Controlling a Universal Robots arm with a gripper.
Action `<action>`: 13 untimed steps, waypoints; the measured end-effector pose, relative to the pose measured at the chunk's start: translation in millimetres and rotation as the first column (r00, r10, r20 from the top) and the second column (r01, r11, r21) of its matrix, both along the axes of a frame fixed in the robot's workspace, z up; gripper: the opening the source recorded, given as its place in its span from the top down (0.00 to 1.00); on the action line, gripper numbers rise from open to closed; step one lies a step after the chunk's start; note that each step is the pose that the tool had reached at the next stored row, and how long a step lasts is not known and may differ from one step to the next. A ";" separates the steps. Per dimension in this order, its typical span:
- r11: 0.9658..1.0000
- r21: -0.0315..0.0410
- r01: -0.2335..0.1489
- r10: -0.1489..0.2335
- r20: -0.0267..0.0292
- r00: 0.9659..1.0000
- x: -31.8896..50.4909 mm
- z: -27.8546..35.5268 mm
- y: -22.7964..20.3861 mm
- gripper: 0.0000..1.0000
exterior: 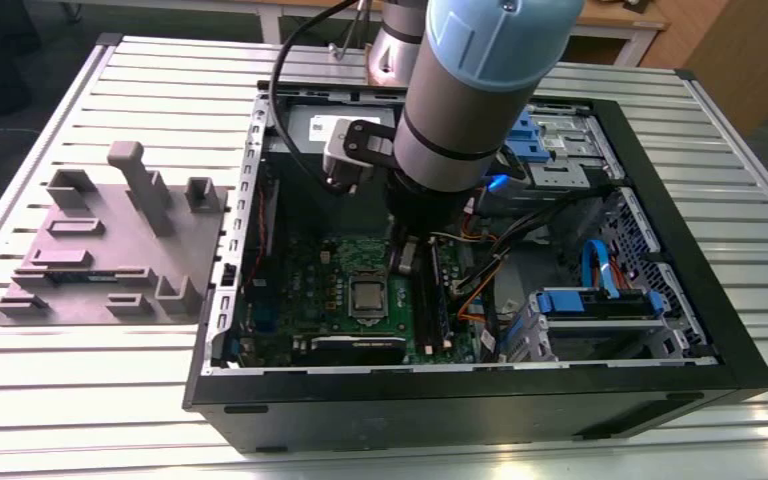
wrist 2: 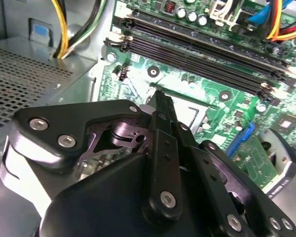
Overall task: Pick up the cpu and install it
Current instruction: 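Install the first cpu locking lever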
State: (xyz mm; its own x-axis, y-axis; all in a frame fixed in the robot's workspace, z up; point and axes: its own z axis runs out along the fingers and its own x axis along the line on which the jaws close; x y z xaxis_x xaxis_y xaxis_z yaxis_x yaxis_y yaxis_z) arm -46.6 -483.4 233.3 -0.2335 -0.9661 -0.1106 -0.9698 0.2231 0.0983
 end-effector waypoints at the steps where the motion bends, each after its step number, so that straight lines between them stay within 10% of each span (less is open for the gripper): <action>1: 1.000 -0.004 -0.009 0.009 0.000 1.000 0.0 -0.2 -0.1 0.90; 13: 0.991 -0.007 -0.132 0.132 0.000 0.991 -0.1 -3.0 -2.2 0.90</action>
